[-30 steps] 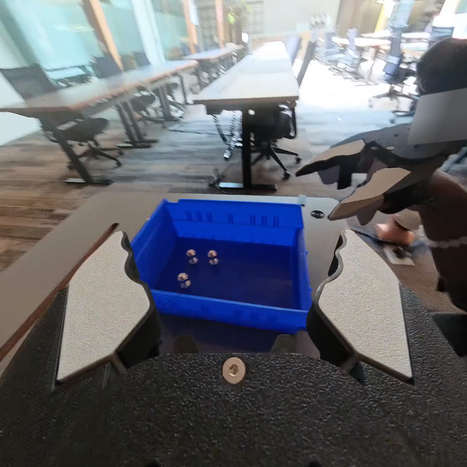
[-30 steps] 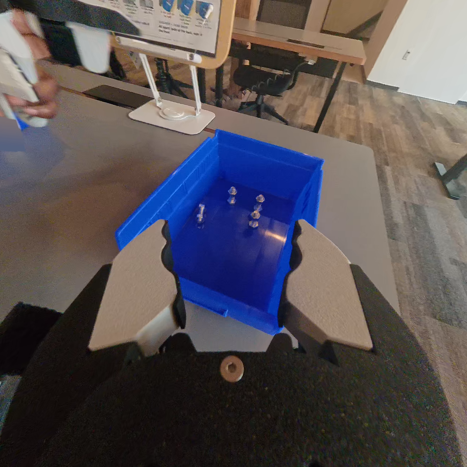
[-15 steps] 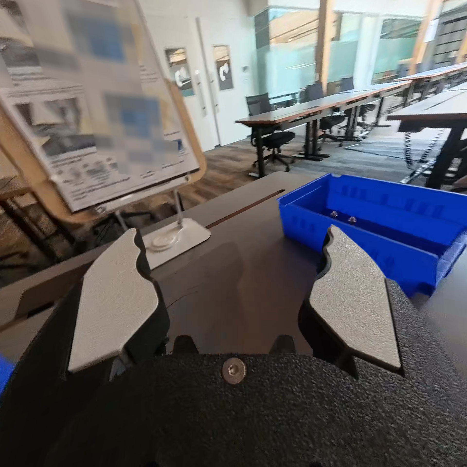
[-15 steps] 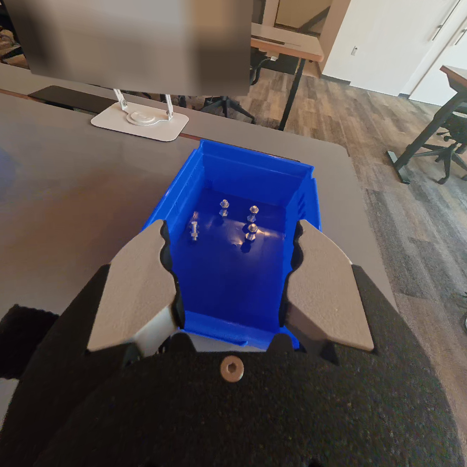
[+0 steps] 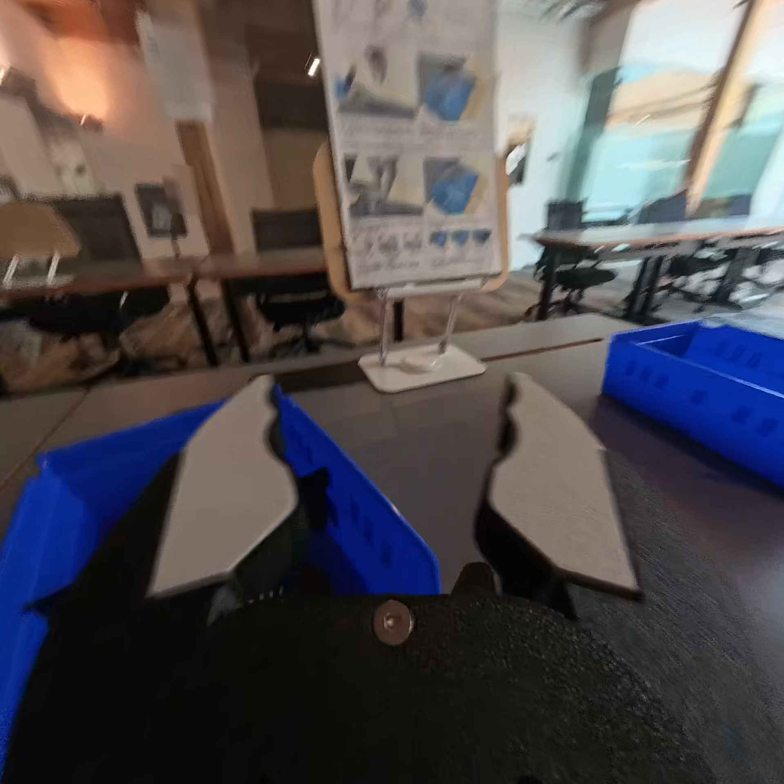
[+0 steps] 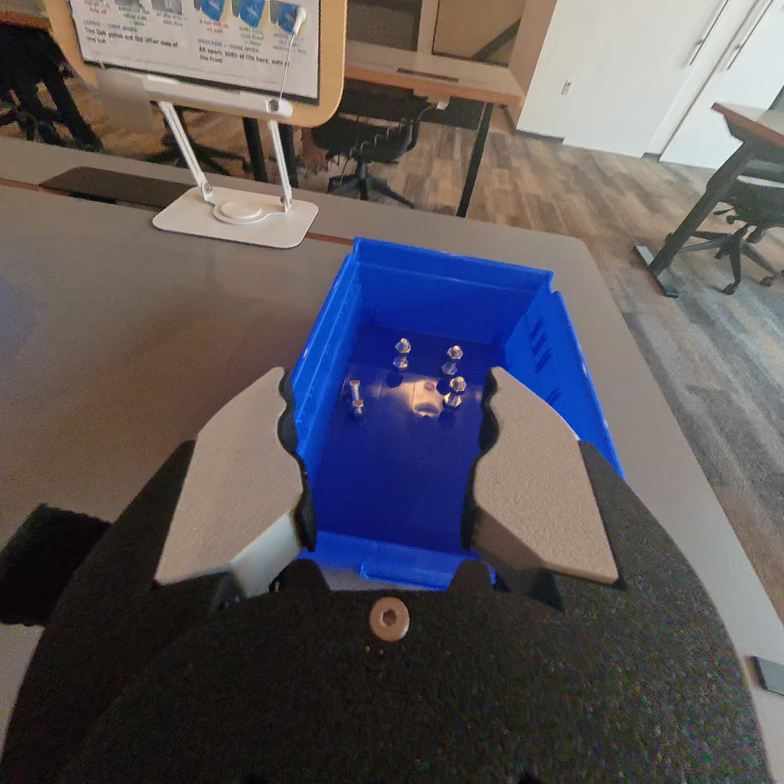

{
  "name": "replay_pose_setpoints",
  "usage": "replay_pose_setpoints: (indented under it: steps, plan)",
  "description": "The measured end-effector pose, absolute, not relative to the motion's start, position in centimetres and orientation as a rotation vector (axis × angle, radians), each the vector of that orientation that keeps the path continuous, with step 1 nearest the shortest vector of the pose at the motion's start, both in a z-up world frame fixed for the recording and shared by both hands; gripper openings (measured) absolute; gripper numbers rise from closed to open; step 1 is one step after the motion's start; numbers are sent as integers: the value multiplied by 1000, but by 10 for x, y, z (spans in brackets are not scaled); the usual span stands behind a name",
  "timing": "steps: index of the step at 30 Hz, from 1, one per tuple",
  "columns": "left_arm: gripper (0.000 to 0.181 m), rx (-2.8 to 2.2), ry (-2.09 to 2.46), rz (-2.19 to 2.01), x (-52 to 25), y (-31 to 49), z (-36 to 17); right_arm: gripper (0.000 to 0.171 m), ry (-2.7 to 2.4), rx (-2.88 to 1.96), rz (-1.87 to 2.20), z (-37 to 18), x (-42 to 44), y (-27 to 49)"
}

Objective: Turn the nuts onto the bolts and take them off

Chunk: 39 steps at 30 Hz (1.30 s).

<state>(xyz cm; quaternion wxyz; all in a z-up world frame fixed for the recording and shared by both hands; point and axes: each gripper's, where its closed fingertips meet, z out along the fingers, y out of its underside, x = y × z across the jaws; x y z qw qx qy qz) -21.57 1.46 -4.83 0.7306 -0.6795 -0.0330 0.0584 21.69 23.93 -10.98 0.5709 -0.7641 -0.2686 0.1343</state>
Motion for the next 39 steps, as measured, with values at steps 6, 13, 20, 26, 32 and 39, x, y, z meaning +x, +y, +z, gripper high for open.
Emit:
replay_pose_setpoints:
  steps: [6, 13, 20, 26, 32, 39]
  plan:
    - [32, -1121, -71, 270, -244, -54, -15, 67, -505, -1665, 312, -103, 230, 239]
    - [0, -1123, -31, 464, -266, -72, -27, 47, -483, -1617, 290, -101, 240, 239]
    - [1, -1329, -337, 487, -305, -67, -63, 0, -518, -1657, 325, -113, 236, 235]
    - [7, -1495, -273, 292, -286, -45, -89, 0, -594, -1700, 319, -127, 235, 233]
    - [15, -1547, -338, 386, -296, -44, -94, 0, -588, -1785, 280, -137, 243, 240]
    - [53, -1585, -285, 418, -290, -33, -102, 50, -539, -1788, 245, -139, 245, 247]
